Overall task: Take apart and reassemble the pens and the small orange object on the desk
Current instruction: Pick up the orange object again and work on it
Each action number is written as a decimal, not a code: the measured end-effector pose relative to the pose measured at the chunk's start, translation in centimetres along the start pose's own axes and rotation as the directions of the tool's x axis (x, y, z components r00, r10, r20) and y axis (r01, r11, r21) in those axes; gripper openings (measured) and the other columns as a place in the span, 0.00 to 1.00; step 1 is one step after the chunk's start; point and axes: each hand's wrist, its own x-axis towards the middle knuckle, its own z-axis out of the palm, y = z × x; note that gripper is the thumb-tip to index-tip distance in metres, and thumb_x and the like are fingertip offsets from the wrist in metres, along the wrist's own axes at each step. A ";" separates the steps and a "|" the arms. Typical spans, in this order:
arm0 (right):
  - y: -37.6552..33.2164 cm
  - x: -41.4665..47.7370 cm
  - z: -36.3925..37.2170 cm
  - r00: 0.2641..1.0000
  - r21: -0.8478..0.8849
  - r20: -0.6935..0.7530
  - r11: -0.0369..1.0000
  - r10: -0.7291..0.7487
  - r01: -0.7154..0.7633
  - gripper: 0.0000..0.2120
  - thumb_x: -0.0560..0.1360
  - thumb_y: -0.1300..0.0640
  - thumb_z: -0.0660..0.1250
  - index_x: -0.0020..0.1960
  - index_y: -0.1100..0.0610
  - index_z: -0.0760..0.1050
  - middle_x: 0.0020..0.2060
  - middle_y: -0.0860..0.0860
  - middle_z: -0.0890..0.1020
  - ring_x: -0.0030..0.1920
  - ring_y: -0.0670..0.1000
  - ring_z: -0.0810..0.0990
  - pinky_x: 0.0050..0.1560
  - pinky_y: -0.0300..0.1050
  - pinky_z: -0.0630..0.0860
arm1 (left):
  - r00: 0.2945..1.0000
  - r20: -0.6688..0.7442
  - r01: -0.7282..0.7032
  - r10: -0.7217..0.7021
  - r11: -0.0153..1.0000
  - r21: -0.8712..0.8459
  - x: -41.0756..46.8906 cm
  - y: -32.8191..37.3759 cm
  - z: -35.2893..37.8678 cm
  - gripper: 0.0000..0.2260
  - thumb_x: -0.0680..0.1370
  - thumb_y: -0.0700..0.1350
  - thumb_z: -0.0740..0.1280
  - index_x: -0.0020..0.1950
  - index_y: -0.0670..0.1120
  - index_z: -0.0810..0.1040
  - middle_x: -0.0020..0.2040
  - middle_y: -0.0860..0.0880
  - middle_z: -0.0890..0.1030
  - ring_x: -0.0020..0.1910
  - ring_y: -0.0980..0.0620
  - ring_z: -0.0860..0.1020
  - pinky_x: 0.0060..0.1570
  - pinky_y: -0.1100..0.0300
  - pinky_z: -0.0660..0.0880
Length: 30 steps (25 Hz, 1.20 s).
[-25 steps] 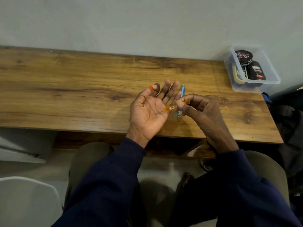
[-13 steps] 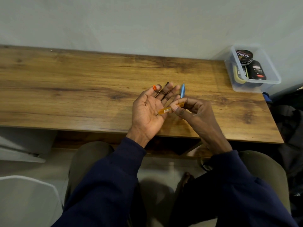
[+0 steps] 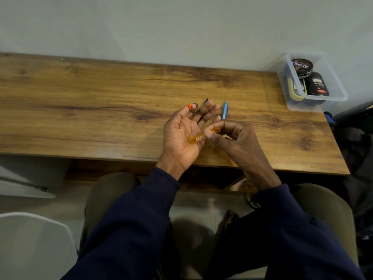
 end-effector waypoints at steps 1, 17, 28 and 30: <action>0.1 0.0 0.1 1.000 0.001 0.002 1.000 0.003 -0.003 0.06 0.78 0.58 0.73 0.53 0.58 0.85 0.48 0.50 0.87 0.53 0.50 0.84 0.55 0.48 0.82 | 1.000 -0.007 -0.001 0.001 1.000 -0.005 0.0 0.0 0.0 0.11 0.86 0.46 0.55 0.50 0.46 0.75 0.59 0.41 0.82 0.67 0.40 0.79 0.63 0.42 0.79; 0.6 0.0 -1.0 0.973 0.419 -0.155 0.903 0.173 -0.094 0.15 0.72 0.54 0.76 0.56 0.59 0.84 0.52 0.58 0.87 0.51 0.53 0.85 0.48 0.44 0.81 | 0.999 -0.022 0.027 -0.031 0.989 -0.145 0.2 -0.5 -0.1 0.06 0.85 0.43 0.63 0.56 0.43 0.78 0.58 0.43 0.83 0.70 0.43 0.78 0.73 0.46 0.72; 0.6 -0.2 0.3 0.923 0.326 -0.365 0.945 0.120 0.006 0.08 0.76 0.60 0.75 0.54 0.60 0.85 0.52 0.53 0.88 0.58 0.53 0.84 0.56 0.47 0.82 | 0.999 -0.027 0.029 -0.031 0.996 -0.086 0.5 -1.3 -0.6 0.06 0.82 0.40 0.68 0.57 0.41 0.82 0.63 0.38 0.84 0.67 0.44 0.81 0.65 0.51 0.78; 0.6 -0.2 0.4 0.924 0.323 -0.364 0.946 0.120 0.005 0.08 0.76 0.59 0.75 0.54 0.59 0.85 0.52 0.53 0.88 0.57 0.51 0.84 0.52 0.43 0.81 | 0.998 -0.055 0.026 -0.029 0.998 -0.053 0.4 -1.3 -0.5 0.06 0.82 0.40 0.68 0.58 0.41 0.81 0.63 0.37 0.83 0.67 0.44 0.81 0.65 0.52 0.79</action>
